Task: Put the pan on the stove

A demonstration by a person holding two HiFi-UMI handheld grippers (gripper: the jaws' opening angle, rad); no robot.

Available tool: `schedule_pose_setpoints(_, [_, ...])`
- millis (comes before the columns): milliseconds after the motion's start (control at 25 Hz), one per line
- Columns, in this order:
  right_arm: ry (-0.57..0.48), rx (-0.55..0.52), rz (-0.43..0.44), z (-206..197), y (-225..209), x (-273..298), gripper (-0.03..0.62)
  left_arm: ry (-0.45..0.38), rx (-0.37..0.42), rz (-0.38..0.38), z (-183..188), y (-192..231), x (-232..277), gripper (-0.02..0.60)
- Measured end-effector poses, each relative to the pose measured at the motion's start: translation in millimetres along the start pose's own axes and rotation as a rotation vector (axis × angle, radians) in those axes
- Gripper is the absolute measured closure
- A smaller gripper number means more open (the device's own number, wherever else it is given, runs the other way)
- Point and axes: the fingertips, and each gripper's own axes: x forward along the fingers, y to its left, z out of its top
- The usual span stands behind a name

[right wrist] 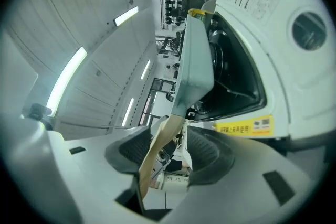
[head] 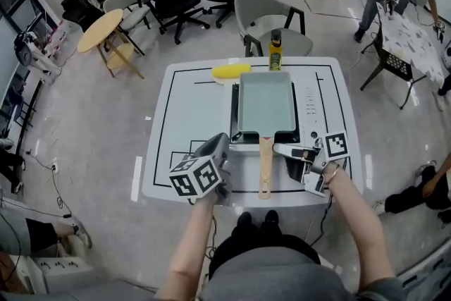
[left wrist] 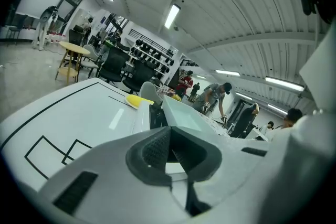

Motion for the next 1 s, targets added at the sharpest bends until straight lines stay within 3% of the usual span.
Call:
schedule_pose_setpoints(160, [-0.087,-0.056,-0.073,3,1,-30,0.405,0.002,0.011,-0.002,-1,0,3,0.575])
schedule_pose_setpoints(560, [-0.317,-0.34,-0.335,36,25,-84,0.471,-0.004,0.079,0.025,4,1,7,0.575])
schedule_pose_setpoints(800, [-0.391,-0.533,-0.54,43,30,-102,0.5,-0.007,0.124,0.035,8,-1,8,0.575])
schedule_pose_setpoints(1000, [-0.452,-0.646,-0.623,46,39,-102,0.554,-0.013,0.151,0.041,10,-2,8,0.575])
